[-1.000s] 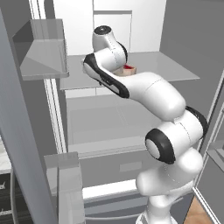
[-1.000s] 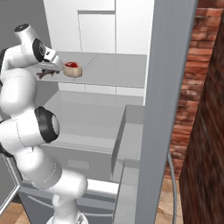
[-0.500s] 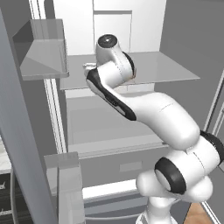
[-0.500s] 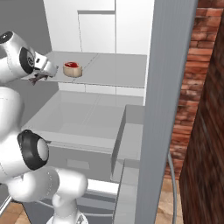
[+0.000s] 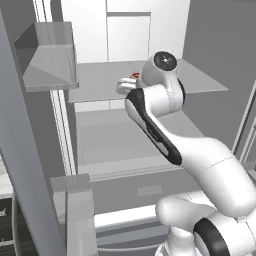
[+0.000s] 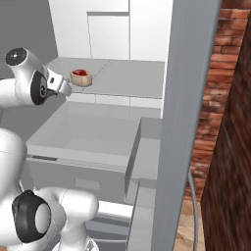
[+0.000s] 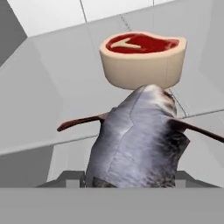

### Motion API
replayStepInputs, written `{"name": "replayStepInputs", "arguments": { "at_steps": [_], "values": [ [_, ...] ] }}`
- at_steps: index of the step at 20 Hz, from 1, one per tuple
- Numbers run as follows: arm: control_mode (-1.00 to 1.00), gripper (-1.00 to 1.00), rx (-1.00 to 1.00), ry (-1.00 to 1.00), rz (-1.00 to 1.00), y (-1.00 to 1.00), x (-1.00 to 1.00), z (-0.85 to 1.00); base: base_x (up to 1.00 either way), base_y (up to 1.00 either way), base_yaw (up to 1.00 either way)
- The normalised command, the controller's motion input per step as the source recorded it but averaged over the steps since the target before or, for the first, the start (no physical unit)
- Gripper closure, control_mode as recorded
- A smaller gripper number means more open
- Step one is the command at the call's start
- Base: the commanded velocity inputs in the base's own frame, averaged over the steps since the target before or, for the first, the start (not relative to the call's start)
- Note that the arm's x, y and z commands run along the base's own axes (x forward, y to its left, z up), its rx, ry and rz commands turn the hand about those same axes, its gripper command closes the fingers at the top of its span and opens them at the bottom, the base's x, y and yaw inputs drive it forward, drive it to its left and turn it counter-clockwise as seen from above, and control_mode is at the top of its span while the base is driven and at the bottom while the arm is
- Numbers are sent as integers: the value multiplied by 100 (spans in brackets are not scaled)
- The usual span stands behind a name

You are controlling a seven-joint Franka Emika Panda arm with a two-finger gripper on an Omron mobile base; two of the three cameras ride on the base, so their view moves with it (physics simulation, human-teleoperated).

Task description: Gather the sweet potato and corn from the fridge and place them on a tray on the dining counter. Then gather the fish and steak from the fridge and place them on the other tray.

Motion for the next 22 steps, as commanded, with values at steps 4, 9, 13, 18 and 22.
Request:
{"name": "replayStepInputs", "arguments": {
  "at_steps": [4,9,13,18,22],
  "values": [
    [-100,100,0,4,15,-24,-68,2,0,0,0],
    [-100,100,0,7,10,-13,-73,4,0,0,0],
    [-100,100,0,11,7,-8,-77,0,0,0,0],
    [-100,100,0,4,5,-21,-93,-12,0,0,0],
    [-100,100,0,0,2,-33,-98,-10,0,0,0]
  ]
}}
